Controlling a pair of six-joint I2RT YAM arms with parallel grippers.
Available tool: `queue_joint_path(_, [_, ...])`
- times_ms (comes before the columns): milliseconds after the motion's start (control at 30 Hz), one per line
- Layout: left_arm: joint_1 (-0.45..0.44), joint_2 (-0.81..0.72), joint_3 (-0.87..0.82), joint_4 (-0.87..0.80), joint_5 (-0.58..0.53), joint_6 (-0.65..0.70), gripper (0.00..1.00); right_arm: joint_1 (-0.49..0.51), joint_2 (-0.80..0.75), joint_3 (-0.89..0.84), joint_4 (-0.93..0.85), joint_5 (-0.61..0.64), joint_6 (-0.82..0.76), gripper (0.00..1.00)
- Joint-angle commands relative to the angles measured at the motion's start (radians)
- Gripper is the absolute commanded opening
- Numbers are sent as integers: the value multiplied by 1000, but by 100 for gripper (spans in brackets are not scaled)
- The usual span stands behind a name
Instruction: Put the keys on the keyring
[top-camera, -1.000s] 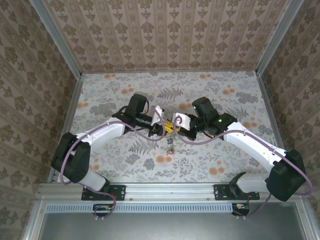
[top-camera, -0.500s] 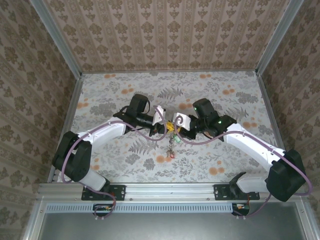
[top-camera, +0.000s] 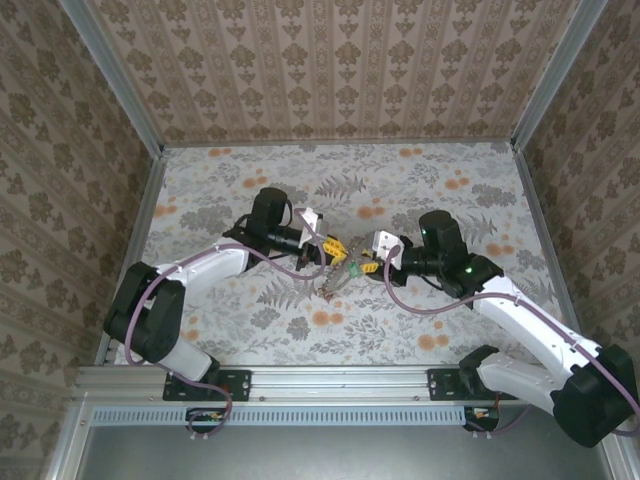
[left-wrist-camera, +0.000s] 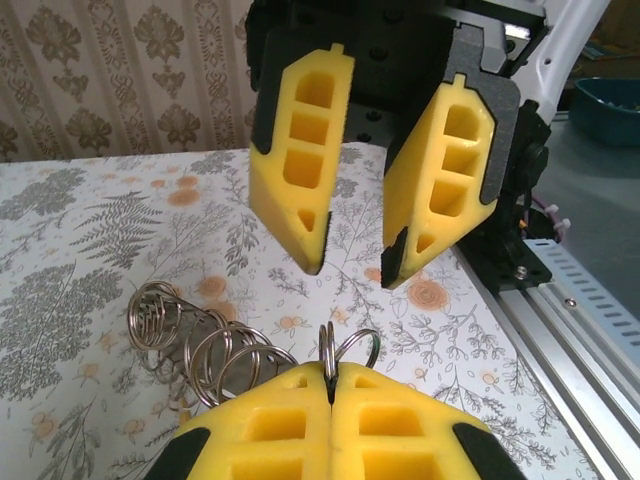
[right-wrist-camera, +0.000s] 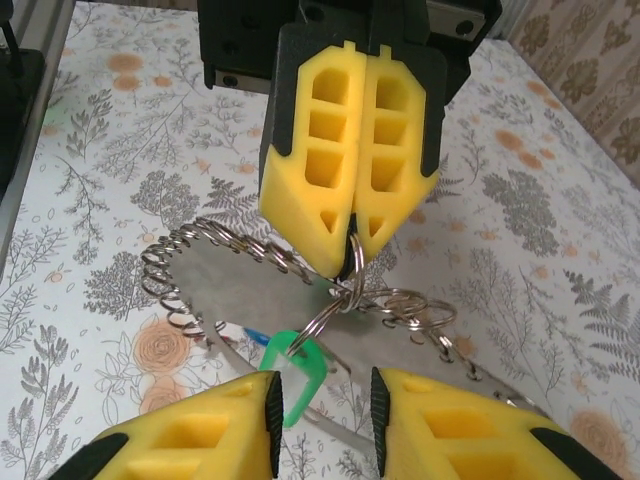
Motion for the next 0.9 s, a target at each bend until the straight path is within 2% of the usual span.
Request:
queue_joint_path(0, [-1,-25,8,44,83,-10,0,-2,6,-7,75,-48,31,33])
queue_joint_path(67, [-2,-24,8,42,85,-9,0,-2,18,0,82,-53,31,32])
queue_joint_path(267, [-8,-29,4,47,78,-16,0,-2,57,16,93,-79,29,18])
queue_joint_path(667, [-24,-18,18,53,76,-23,0,14,108,-2,204,-97,96,17])
queue_joint_path(867, [-34,-13,14,116,48,-68,0,17,115,-15,239,-119,116,23])
